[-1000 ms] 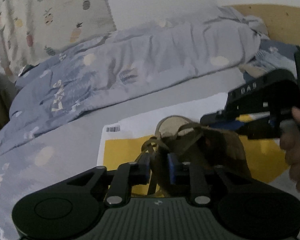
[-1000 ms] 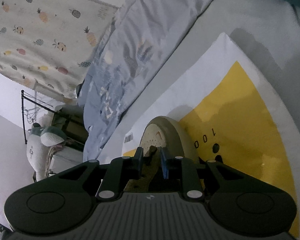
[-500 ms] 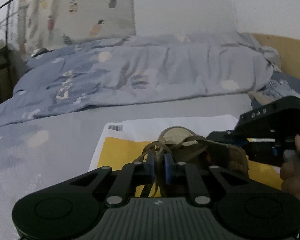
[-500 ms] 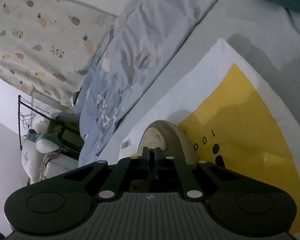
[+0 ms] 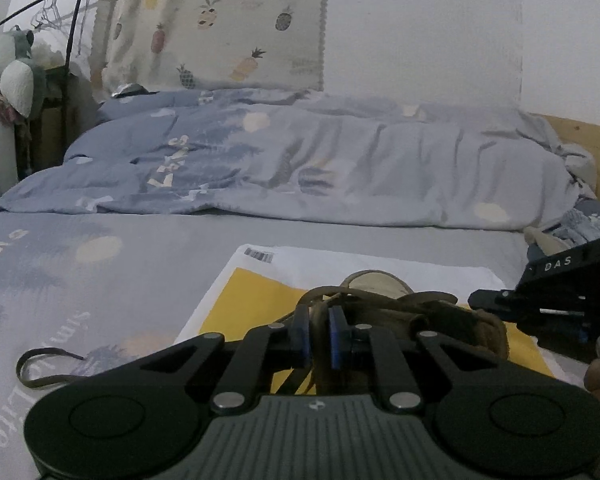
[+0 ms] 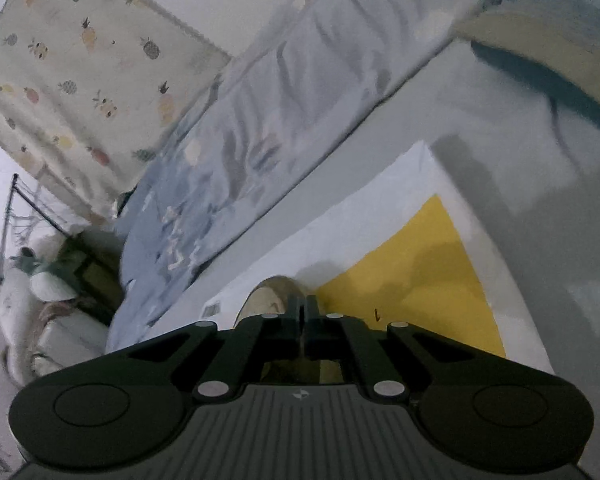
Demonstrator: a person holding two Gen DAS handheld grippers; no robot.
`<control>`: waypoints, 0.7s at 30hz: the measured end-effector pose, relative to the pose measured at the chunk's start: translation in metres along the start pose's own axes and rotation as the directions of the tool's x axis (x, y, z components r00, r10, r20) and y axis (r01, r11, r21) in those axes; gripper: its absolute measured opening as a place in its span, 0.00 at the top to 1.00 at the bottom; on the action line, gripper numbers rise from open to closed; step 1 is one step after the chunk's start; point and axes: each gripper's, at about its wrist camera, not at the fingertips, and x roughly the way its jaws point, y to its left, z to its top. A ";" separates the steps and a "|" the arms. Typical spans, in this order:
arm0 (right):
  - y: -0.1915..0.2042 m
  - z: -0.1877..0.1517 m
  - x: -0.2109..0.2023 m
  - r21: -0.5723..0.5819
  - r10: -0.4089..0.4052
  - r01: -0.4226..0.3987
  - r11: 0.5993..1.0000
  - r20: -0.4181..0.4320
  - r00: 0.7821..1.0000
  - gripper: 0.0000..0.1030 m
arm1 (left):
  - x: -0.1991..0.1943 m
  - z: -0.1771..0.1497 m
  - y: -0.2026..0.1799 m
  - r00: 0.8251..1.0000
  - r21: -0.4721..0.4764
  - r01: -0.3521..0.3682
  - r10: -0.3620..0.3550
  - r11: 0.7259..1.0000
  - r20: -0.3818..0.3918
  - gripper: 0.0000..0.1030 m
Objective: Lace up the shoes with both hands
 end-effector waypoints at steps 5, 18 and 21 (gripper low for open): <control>-0.001 0.003 -0.005 0.012 -0.006 0.006 1.000 0.003 1.000 0.90 | 0.000 0.000 -0.001 1.000 0.005 0.003 -0.003 1.000 0.004 0.91; -0.007 -0.007 -0.009 0.163 0.078 -0.069 0.984 -0.046 0.996 0.66 | 0.008 0.003 -0.005 1.000 0.035 0.019 -0.019 0.999 -0.001 0.90; -0.009 -0.010 -0.003 0.184 0.071 -0.062 0.981 -0.039 0.997 0.66 | 0.012 0.005 -0.010 1.000 0.090 0.028 -0.026 0.996 -0.014 0.89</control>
